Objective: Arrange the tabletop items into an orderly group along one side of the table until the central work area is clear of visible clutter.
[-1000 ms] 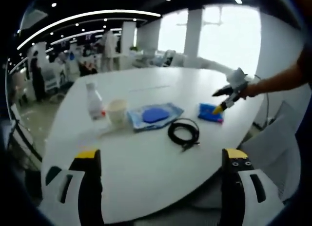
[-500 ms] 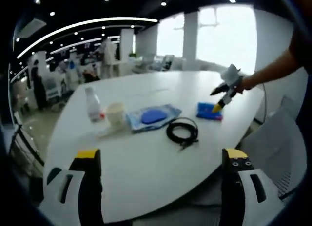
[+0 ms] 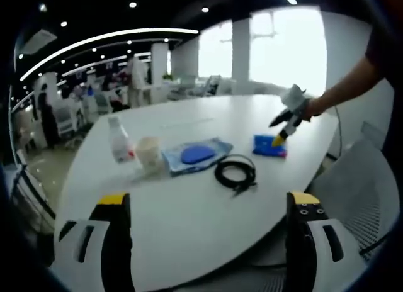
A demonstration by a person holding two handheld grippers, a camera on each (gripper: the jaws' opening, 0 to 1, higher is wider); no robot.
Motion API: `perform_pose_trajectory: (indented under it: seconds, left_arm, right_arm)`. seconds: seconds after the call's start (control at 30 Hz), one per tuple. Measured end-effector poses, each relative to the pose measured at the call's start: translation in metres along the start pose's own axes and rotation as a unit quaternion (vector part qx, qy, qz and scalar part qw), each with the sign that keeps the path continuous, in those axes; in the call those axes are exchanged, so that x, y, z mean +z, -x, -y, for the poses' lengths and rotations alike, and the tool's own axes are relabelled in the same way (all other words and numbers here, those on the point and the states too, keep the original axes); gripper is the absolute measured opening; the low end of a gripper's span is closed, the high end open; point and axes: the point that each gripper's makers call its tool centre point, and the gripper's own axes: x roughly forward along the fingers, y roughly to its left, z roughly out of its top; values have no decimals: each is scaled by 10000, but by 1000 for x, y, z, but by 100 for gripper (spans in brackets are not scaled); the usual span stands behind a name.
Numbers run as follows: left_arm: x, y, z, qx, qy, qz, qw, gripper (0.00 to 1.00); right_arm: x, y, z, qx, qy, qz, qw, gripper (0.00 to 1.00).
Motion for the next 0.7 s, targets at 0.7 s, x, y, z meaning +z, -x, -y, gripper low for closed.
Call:
perform_pose_trajectory:
  seconds: [0.7]
  left_arm:
    - [-7,-2,2,-182,-392,-178,9989,93]
  right_arm:
    - [-28,-39,-2,413,-105,-842,9955,52]
